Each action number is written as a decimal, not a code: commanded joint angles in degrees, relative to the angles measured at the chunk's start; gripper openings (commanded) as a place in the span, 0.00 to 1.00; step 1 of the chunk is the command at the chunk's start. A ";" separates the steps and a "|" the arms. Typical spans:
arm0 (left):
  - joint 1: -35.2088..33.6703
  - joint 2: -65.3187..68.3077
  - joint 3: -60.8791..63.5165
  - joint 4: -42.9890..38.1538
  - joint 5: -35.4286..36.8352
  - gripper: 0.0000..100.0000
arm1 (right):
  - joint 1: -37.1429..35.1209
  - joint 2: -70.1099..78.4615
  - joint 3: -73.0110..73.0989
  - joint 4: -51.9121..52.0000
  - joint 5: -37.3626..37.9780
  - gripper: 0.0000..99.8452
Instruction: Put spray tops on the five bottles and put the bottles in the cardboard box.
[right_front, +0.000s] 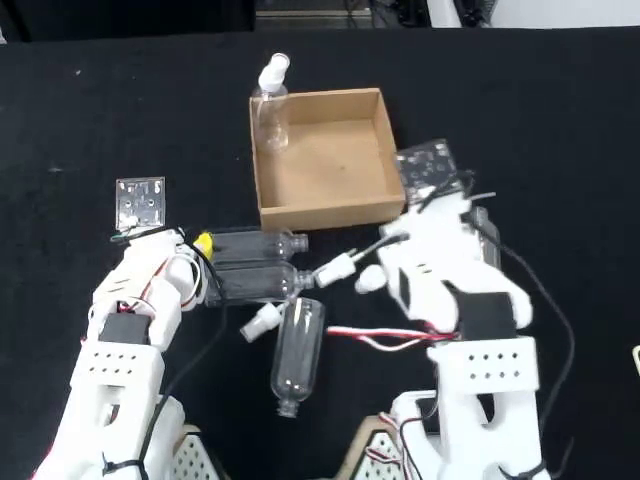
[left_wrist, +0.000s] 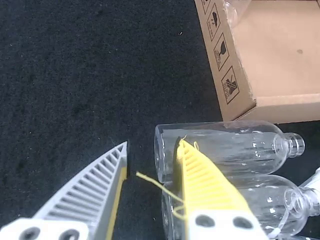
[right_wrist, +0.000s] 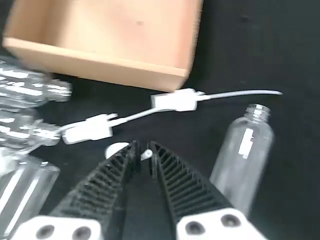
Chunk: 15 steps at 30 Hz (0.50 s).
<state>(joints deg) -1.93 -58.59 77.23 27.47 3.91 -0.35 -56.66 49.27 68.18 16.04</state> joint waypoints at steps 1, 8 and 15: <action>0.13 -0.62 -0.48 -0.97 0.09 0.16 | 5.45 -1.45 -1.71 3.25 4.04 0.13; 0.13 -0.53 -0.48 -1.23 0.09 0.16 | 12.40 -1.36 -10.51 10.90 10.29 0.28; 0.13 -0.44 -0.48 -1.23 0.09 0.16 | 12.31 -1.10 -14.99 17.67 16.53 0.28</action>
<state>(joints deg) -1.93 -58.59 77.23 27.47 3.91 12.22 -56.66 37.93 83.12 29.58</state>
